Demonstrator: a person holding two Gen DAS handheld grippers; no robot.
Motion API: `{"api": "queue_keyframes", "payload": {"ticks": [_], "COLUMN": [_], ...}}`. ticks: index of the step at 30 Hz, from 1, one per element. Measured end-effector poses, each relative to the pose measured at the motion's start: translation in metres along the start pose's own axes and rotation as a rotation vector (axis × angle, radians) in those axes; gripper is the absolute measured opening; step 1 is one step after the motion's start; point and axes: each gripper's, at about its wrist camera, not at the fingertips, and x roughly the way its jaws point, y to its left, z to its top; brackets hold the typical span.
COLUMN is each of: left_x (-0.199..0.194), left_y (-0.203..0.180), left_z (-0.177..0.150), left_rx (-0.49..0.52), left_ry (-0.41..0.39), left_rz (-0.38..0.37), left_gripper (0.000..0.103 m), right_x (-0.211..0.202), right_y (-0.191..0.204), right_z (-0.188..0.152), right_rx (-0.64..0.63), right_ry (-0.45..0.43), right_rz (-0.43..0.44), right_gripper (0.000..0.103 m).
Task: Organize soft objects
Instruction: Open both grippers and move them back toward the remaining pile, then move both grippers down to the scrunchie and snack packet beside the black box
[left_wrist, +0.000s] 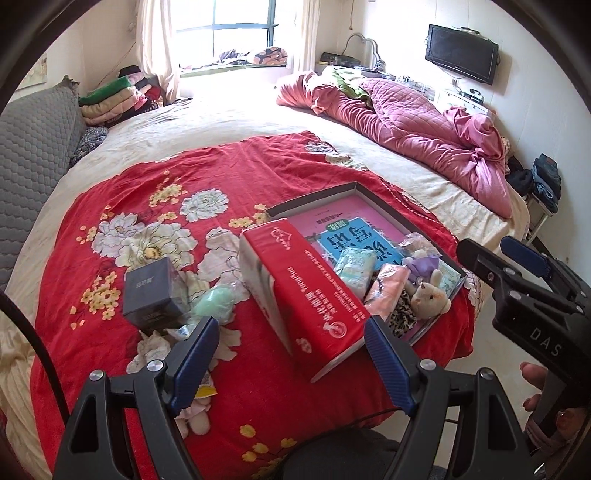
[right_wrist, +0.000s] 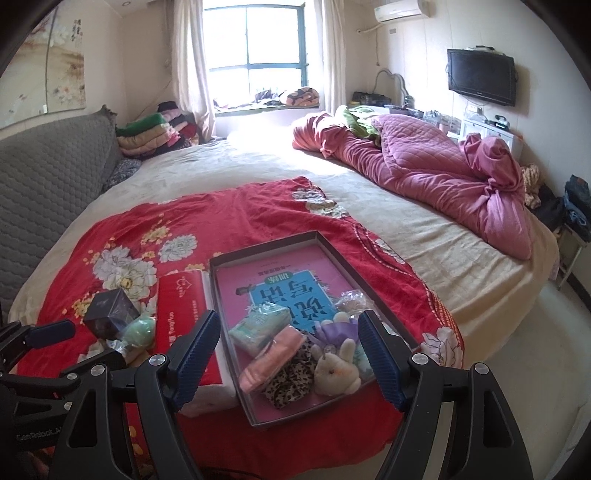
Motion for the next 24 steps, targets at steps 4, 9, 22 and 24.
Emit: {"api": "queue_keyframes", "payload": {"ticks": [4,9,22,24], "left_x": [-0.006,-0.015,-0.034,-0.037], "left_y": [0.01,0.025,0.085,0.1], "left_z": [-0.003,-0.006,-0.02,-0.024], "left_rx": [-0.011,-0.037,-0.121,-0.146], "left_ry": [-0.002,-0.007,0.0,0.003], "left_rz": [0.02,0.034,0.098,0.122], "left_gripper": [0.08,0.08,0.08,0.08], "right_x": [-0.006,-0.013,-0.024,-0.024], "right_y": [0.013,0.032,0.068,0.073], "right_z": [0.004,0.006,0.011,0.011], "right_rx": [-0.018,-0.051,-0.077,-0.088], "right_ry": [-0.008,-0.018,-0.025,-0.019], "right_rz": [0.014,0.042,0.113,0.124], "right_gripper": [0.078,0.078,0.078,0.078]}}
